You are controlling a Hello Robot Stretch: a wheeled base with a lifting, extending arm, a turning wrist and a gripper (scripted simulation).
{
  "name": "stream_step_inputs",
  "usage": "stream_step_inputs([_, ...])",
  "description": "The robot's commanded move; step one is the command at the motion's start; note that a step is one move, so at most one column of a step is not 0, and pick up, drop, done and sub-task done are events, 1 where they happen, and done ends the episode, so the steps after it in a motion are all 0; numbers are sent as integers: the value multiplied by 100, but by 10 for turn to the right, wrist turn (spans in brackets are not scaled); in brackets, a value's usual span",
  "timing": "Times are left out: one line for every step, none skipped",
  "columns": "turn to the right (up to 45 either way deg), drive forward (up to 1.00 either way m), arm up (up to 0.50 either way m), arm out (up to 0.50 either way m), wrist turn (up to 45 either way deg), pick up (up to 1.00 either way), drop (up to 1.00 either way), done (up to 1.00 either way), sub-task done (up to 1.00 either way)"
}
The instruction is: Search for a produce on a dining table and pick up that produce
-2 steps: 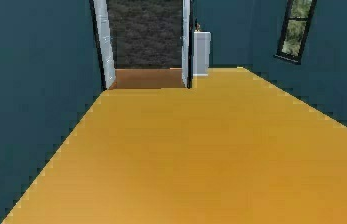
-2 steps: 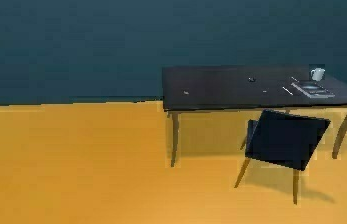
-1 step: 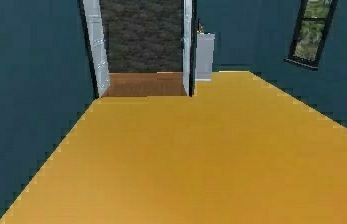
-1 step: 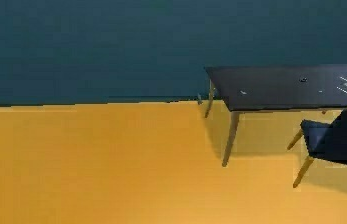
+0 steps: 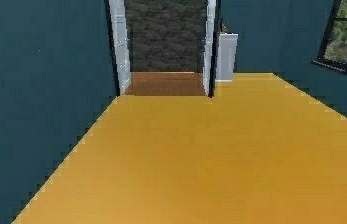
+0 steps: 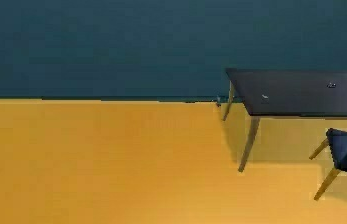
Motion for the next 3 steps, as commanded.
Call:
stream_step_inputs([0,100,0,0,0,0,0,0,0])
stream_step_inputs([-30,0,0,0,0,0,0,0,0])
stream_step_inputs([0,100,0,0,0,0,0,0,0])
